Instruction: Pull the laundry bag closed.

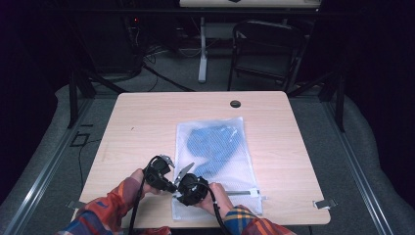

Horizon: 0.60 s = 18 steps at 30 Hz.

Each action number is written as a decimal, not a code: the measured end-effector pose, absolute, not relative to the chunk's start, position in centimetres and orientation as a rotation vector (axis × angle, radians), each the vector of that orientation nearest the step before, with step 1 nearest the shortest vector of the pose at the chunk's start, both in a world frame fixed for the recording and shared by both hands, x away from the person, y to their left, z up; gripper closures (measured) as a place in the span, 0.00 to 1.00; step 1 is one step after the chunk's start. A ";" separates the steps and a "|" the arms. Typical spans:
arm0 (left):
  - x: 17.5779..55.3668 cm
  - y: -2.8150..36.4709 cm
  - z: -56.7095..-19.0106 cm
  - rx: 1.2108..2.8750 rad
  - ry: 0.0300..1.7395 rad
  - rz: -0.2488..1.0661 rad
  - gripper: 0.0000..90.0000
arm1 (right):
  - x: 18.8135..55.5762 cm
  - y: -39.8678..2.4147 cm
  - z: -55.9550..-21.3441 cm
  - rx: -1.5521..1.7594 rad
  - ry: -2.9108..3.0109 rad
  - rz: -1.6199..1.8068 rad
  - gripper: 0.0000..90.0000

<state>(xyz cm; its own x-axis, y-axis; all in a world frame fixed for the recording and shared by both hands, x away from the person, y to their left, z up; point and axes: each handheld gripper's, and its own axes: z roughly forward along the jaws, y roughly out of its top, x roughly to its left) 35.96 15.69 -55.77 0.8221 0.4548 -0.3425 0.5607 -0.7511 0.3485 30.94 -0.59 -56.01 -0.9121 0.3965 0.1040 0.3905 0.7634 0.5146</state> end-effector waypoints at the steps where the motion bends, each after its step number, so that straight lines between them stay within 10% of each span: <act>1: 36.0 15.7 -55.8 2.563 0.757 -0.332 0.98 | 31.0 -0.5 -56.0 0.660 2.941 0.862 0.82; 18: 35.7 15.6 -55.4 2.557 0.727 -0.361 0.96 | 30.6 -0.3 -56.2 0.623 2.922 0.886 0.90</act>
